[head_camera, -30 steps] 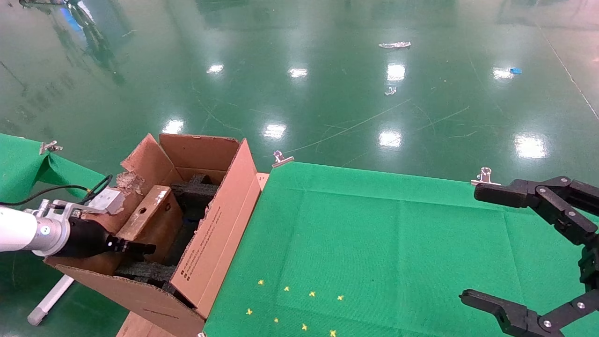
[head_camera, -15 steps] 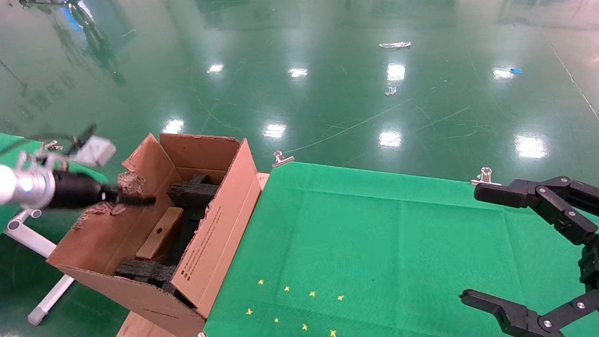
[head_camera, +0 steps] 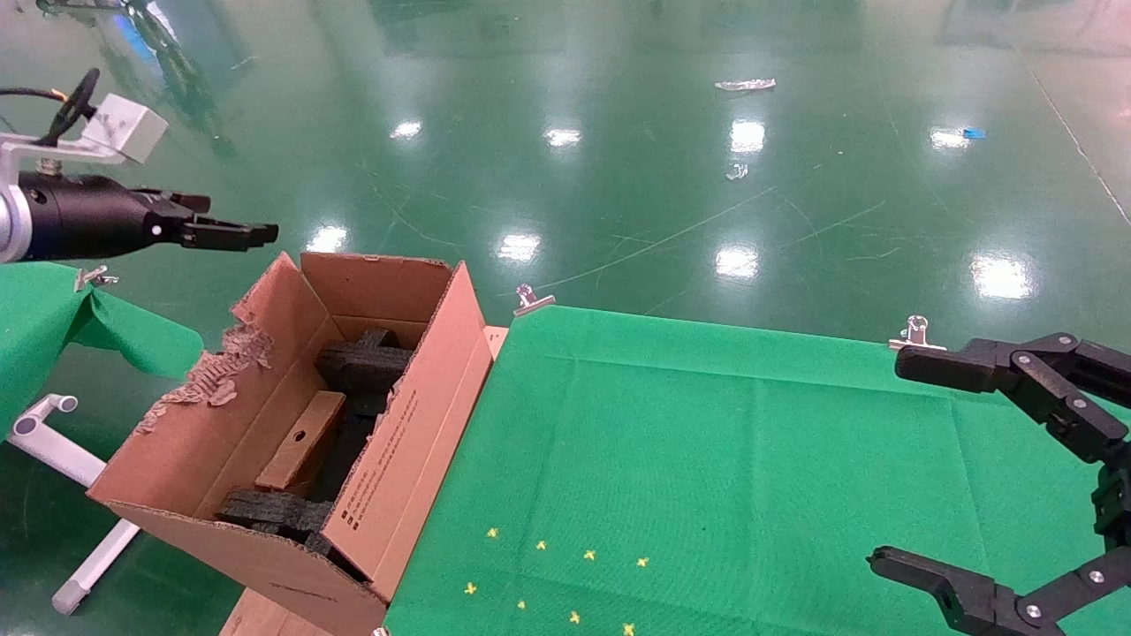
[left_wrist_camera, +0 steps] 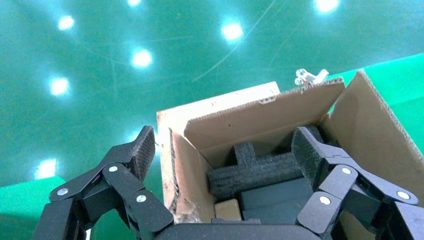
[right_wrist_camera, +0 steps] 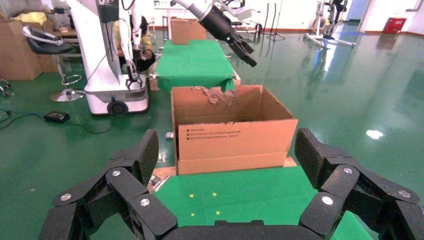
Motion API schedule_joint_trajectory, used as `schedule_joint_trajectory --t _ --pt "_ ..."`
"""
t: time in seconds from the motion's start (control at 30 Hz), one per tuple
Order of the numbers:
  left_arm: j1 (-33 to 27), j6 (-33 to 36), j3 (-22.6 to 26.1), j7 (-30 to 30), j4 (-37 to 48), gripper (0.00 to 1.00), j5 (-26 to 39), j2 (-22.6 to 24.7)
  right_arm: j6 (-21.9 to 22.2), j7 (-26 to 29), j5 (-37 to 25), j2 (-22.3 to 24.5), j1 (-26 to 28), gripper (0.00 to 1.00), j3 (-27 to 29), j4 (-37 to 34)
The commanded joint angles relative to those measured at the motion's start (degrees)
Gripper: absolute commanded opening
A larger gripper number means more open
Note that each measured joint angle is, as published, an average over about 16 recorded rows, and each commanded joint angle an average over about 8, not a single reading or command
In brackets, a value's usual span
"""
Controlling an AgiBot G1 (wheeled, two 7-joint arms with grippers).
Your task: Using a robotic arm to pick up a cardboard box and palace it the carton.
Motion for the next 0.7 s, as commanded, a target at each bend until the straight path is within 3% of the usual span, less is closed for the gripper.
schedule_joint_trajectory --t 0.03,0.7 --pt "-0.90 -0.28 0.07 0.75 -0.15 1.00 0.16 -0.03 0.00 0.00 0.01 0.00 0.00 1.00 -0.01 -0.01" --pt "15.71 7.45 -26.01 1.17 -22.13 1.00 1.96 -0.83 0.00 -0.04 0.04 0.01 0.03 1.00 -0.08 -0.05"
